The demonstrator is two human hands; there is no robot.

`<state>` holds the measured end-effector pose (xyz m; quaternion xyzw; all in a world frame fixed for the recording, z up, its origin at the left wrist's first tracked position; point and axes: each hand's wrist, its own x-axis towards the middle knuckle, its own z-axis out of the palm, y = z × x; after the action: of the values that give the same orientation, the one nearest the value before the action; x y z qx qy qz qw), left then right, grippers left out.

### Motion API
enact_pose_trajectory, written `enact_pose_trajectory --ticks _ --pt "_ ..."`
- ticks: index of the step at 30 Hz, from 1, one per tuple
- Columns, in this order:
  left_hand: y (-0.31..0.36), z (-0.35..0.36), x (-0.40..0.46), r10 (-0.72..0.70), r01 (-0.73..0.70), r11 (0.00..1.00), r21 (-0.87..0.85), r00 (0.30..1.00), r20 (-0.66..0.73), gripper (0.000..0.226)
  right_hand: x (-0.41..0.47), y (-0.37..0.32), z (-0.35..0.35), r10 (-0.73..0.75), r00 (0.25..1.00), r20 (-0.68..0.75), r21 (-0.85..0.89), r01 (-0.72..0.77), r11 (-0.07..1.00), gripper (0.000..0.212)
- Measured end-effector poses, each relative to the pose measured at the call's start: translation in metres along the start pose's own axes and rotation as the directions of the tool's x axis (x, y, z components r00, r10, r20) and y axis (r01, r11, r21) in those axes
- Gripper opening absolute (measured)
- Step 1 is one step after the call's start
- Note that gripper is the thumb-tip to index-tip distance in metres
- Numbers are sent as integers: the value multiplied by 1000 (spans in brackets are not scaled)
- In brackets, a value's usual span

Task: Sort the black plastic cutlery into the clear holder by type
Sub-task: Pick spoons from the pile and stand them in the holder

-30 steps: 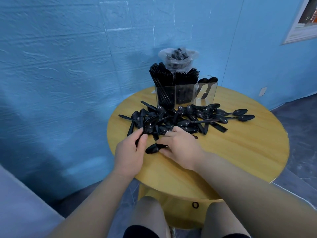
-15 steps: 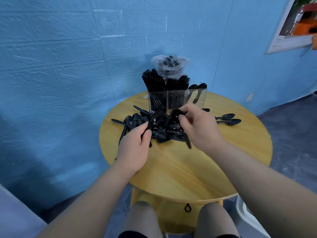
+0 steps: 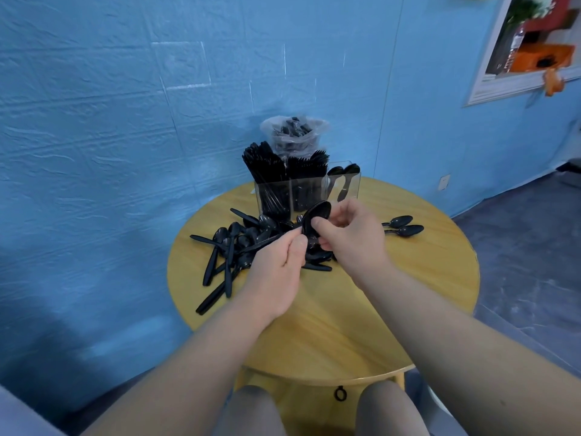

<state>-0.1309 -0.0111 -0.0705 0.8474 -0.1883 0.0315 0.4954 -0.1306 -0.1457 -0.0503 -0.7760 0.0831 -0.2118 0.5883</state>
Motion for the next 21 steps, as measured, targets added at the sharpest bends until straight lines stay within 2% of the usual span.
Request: enact_pose_trajectory --ticks 3,6,9,12,16,19,21 --pt "2 -1 5 28 -36 988 152 998 54 40 3 2 -4 -73 997 -8 -100 72 992 28" --pt "4 -1 12 58 -76 968 238 995 84 38 5 3 -7 -145 989 19 -128 147 981 25" --pt "5 0 21 78 -98 957 272 993 83 36 8 4 -12 -122 992 8 -96 122 988 24" --pt "11 0 31 149 -169 937 306 985 89 38 13 0 -22 -95 995 -10 10 95 995 21" --pt "17 4 57 245 -263 867 422 965 97 39 27 -6 -41 -178 984 -9 -32 177 984 30" --pt "22 2 85 330 -295 800 522 944 28 43 56 -12 -63 -271 952 -140 -87 260 962 26" --pt "23 0 103 351 -294 764 574 936 12 48 82 -18 -78 -375 892 -251 -185 336 924 19"
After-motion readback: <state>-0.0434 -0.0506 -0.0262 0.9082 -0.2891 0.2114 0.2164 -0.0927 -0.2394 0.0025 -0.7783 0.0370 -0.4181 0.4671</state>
